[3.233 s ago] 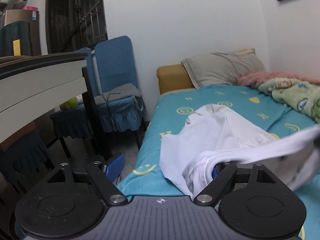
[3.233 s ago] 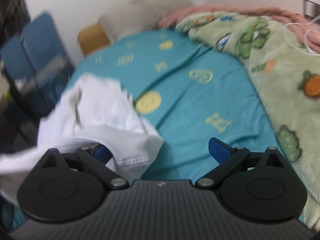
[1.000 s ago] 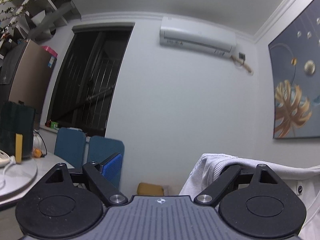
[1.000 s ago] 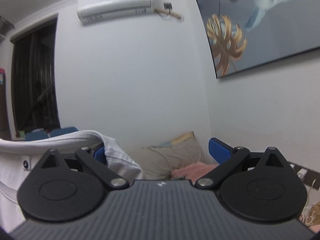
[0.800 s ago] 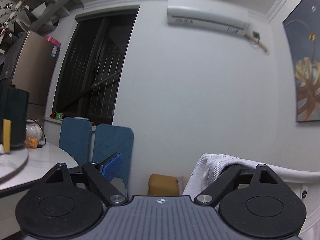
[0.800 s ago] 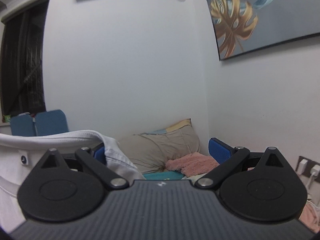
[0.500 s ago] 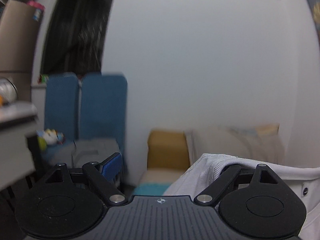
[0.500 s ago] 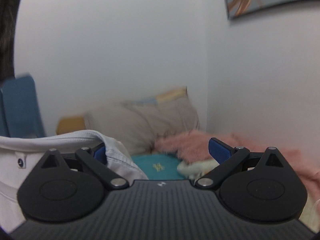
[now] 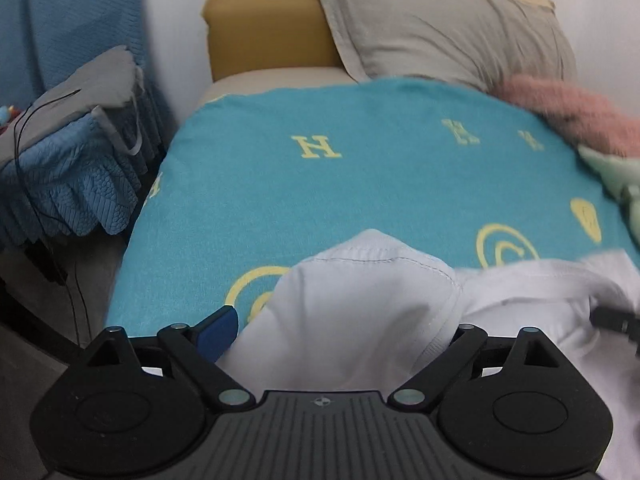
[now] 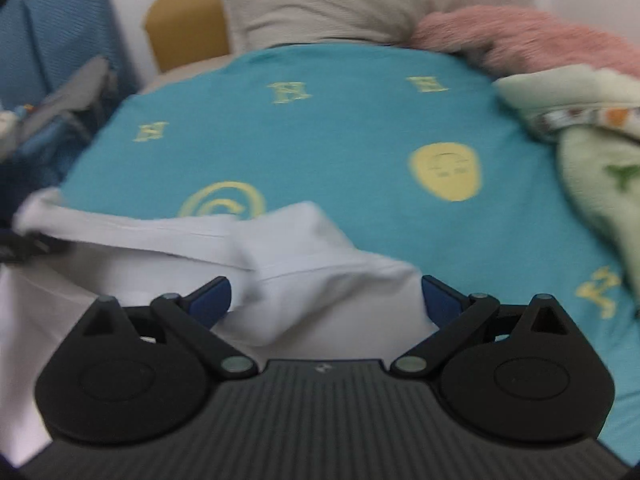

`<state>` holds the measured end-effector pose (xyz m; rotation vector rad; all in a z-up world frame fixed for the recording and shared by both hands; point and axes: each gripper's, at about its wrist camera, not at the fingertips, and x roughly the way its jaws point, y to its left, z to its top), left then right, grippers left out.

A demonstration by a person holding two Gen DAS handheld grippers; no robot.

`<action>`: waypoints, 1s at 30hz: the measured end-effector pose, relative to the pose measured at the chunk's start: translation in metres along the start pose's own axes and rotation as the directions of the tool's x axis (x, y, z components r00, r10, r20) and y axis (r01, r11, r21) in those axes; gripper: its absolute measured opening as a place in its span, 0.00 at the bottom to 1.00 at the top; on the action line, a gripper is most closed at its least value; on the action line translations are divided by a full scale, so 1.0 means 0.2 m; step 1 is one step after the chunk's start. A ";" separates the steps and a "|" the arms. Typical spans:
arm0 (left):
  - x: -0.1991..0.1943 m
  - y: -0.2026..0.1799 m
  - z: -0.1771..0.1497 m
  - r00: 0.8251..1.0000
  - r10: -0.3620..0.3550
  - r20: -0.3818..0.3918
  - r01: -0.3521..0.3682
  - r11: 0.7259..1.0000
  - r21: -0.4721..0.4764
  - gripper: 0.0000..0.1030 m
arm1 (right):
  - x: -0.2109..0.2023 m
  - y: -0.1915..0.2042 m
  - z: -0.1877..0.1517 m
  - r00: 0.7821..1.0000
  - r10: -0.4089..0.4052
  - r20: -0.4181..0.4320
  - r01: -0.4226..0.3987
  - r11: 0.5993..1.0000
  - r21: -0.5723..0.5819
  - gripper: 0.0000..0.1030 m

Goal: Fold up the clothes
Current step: 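Lower the T-shirt flat onto the bed with both grippers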

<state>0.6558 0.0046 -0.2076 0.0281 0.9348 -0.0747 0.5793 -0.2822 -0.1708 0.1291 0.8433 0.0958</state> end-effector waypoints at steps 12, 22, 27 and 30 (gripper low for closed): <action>-0.69 0.08 -0.24 0.966 -0.089 0.242 0.098 0.995 -0.023 1.00 | -0.60 0.24 -0.14 0.978 0.001 0.207 -0.004 1.000 0.012 0.98; -1.71 0.00 -0.97 0.920 -0.003 0.392 0.045 0.994 -0.098 0.99 | -1.56 0.39 -0.73 0.941 0.036 0.336 -0.068 0.994 0.084 0.98; -1.98 0.12 -1.25 0.920 0.004 0.392 0.071 0.982 -0.174 0.98 | -1.94 0.41 -0.94 0.932 0.039 0.360 -0.105 0.981 0.164 0.98; -2.15 0.19 -1.42 0.920 0.007 0.392 0.086 0.972 -0.219 0.95 | -2.08 0.40 -1.05 0.934 0.037 0.356 -0.112 0.975 0.190 0.98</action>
